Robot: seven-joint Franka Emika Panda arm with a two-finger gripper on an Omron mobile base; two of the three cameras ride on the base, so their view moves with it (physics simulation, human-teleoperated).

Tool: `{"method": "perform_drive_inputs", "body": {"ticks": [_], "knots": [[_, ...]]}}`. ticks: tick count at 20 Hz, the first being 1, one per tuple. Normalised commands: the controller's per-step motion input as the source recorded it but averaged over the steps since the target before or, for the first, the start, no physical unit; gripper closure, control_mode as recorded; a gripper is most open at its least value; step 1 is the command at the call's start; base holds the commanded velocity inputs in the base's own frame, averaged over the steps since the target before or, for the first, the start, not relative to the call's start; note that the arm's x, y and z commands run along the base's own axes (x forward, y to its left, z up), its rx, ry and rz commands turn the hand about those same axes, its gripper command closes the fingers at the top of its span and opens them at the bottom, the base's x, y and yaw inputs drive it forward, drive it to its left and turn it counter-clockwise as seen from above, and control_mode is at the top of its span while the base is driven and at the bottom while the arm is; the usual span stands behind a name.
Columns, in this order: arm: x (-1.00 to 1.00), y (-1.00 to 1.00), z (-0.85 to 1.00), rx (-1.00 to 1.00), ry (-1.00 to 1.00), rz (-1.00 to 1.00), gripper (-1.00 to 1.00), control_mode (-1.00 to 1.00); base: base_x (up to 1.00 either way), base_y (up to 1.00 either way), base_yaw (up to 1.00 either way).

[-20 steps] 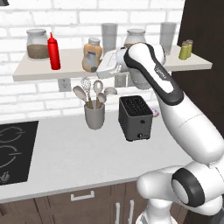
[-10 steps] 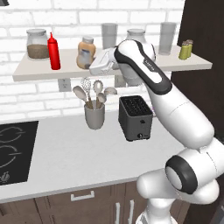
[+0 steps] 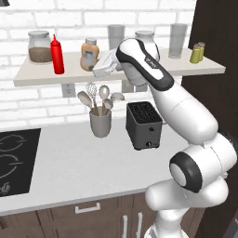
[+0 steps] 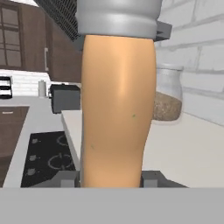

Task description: Put the shaker and condiment bottle from the counter next to their counterparts in the cabinet.

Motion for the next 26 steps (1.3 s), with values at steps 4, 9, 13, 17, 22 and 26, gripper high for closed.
{"method": "perform_drive_inputs", "body": {"ticks": [4,9,13,17,22,26], "knots": [[0.28,0.13,0.00,-0.07,0.00,0.00,1.00,-1.00,0.00,0.00,0.00],[0.22,0.15,0.00,0.00,0.02,0.00,1.00,-1.00,0.00,0.00,0.00],[0.19,0.11,0.00,0.00,0.05,0.00,1.00,-1.00,0.00,0.00,0.00],[0.16,0.14,0.00,0.00,0.05,0.00,1.00,-1.00,0.00,0.00,0.00],[0.06,0.17,0.00,0.00,0.04,0.00,1.00,-1.00,0.00,0.00,0.00],[0.03,0.13,0.00,0.00,0.04,0.00,1.00,-1.00,0.00,0.00,0.00]]}}
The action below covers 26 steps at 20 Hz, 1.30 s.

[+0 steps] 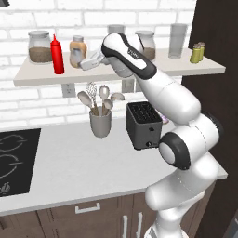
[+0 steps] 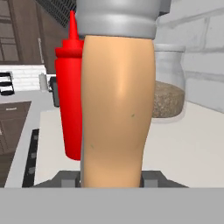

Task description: Put the shaker and condiment bottle from the counter next to their counterparts in the cabinet.

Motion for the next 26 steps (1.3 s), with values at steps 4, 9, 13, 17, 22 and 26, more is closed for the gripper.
{"method": "perform_drive_inputs", "body": {"ticks": [4,9,13,17,22,26], "knots": [[0.04,0.09,0.00,0.00,0.04,0.00,1.00,-1.00,0.00,0.00,0.00],[0.06,0.06,0.00,0.00,0.04,0.00,1.00,-1.00,0.00,0.00,0.00],[0.01,0.09,0.00,0.00,0.02,0.00,1.00,-1.00,0.00,0.00,0.00],[0.01,0.07,0.00,0.00,0.02,0.00,1.00,-1.00,0.00,0.00,0.00],[0.02,0.05,0.00,0.00,0.02,0.00,1.00,-1.00,0.00,0.00,0.00],[0.08,0.06,-0.03,0.00,0.04,0.00,1.00,-1.00,0.00,0.00,0.00]]}}
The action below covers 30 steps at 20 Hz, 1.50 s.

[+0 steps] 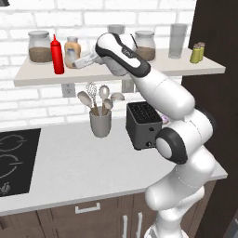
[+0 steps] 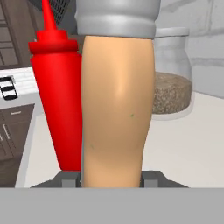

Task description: Put the shaker and condiment bottle from the counter next to their counterparts in the cabinet.

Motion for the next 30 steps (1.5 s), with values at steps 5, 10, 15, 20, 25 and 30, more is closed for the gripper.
{"method": "perform_drive_inputs", "body": {"ticks": [5,10,15,20,25,30], "knots": [[0.11,0.01,-0.02,0.00,0.04,0.00,1.00,-1.00,0.00,0.00,0.00],[0.19,0.00,0.00,0.00,0.00,0.00,1.00,-1.00,0.00,0.00,0.00],[0.13,0.05,0.00,0.00,0.00,0.00,1.00,-1.00,0.00,0.00,0.00],[0.00,0.18,0.00,0.00,0.00,0.00,1.00,-1.00,0.00,0.00,0.00],[0.00,0.15,0.00,0.00,0.00,0.00,-1.00,-1.00,0.00,0.00,0.00],[0.00,0.00,0.00,0.00,0.00,0.00,-1.00,-1.00,0.00,0.00,0.00]]}}
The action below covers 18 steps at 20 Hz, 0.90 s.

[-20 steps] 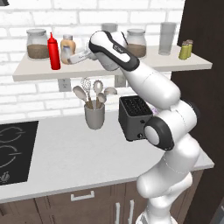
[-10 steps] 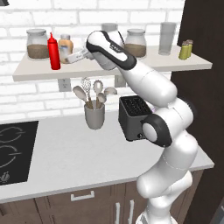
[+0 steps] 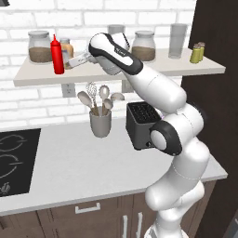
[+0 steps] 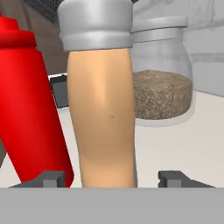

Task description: Put the shaker and condiment bottle from the counter next to their counterparts in the cabinet.

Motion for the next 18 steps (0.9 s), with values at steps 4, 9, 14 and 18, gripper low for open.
{"method": "perform_drive_inputs", "body": {"ticks": [4,9,14,18], "knots": [[0.00,0.00,0.00,0.00,0.00,0.00,-1.00,-1.00,0.00,0.00,0.00],[-0.13,0.00,0.00,0.00,0.00,0.00,-1.00,-1.00,0.00,0.00,0.00],[-0.63,-0.16,0.00,0.00,0.00,0.00,-1.00,-1.00,0.00,0.00,0.00],[-0.99,-0.40,0.05,0.01,0.00,0.00,-1.00,-1.00,0.00,0.00,0.00]]}}
